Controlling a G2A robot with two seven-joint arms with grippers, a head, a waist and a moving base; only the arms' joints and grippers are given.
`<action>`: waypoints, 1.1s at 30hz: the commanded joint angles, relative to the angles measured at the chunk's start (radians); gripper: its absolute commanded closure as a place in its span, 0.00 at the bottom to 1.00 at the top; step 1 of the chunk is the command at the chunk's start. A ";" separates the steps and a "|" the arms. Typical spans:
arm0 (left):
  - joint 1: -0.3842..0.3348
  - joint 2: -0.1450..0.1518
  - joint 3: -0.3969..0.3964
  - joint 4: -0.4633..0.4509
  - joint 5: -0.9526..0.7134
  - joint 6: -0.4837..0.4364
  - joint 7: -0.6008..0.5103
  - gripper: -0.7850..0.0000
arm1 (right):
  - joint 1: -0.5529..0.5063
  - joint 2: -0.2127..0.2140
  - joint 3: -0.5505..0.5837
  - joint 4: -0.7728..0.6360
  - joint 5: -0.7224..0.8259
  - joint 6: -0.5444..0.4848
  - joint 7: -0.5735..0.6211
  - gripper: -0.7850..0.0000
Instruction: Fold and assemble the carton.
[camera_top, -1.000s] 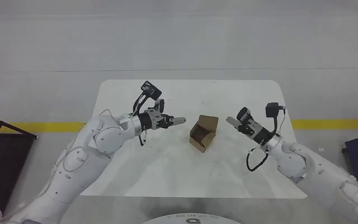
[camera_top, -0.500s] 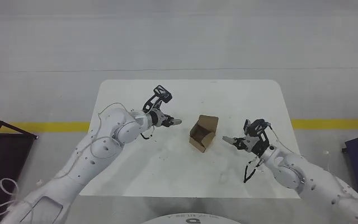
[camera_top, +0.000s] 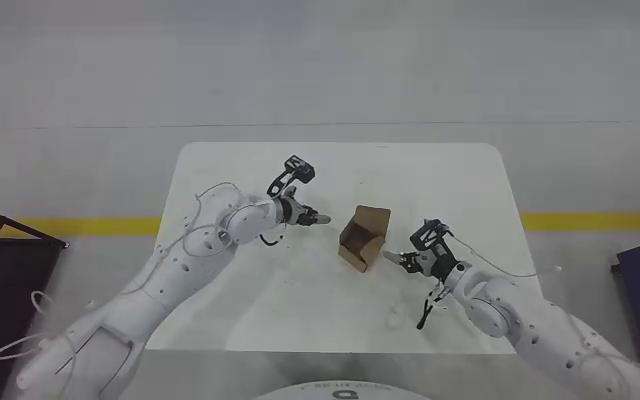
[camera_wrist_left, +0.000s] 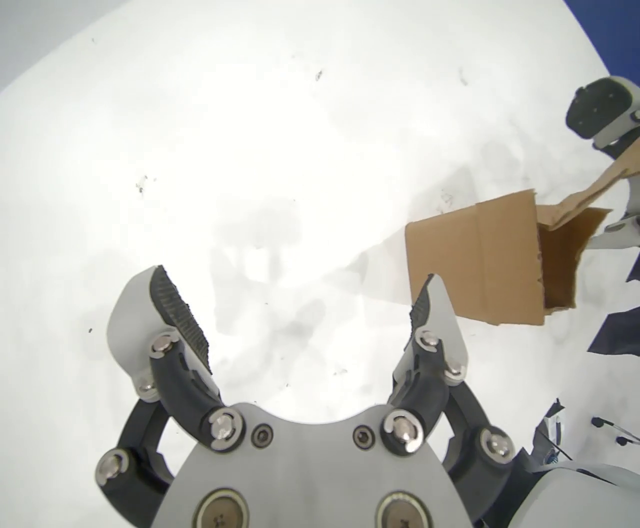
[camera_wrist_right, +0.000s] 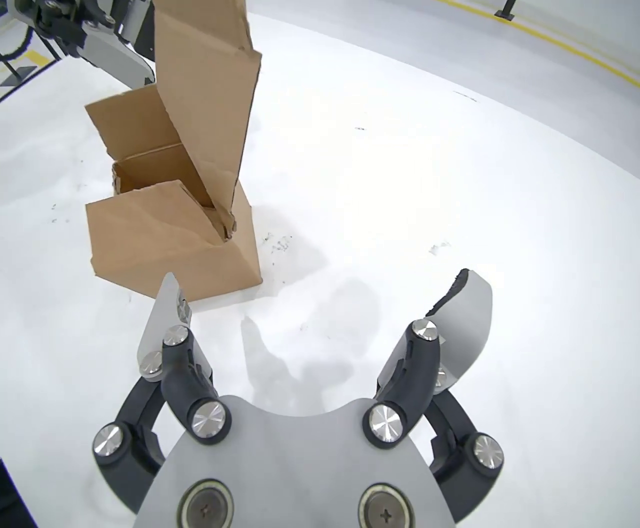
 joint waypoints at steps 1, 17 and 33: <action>-0.012 -0.009 0.016 0.026 -0.003 0.003 -0.008 0.00 | 0.013 -0.012 -0.007 0.010 -0.007 0.010 0.013 0.00; -0.047 -0.067 0.089 0.088 -0.077 -0.051 -0.061 0.00 | 0.114 -0.108 -0.033 0.078 -0.039 0.054 0.073 0.00; 0.027 -0.042 0.043 -0.064 -0.079 -0.092 -0.173 0.00 | 0.209 -0.177 -0.005 0.150 -0.058 0.033 0.119 0.00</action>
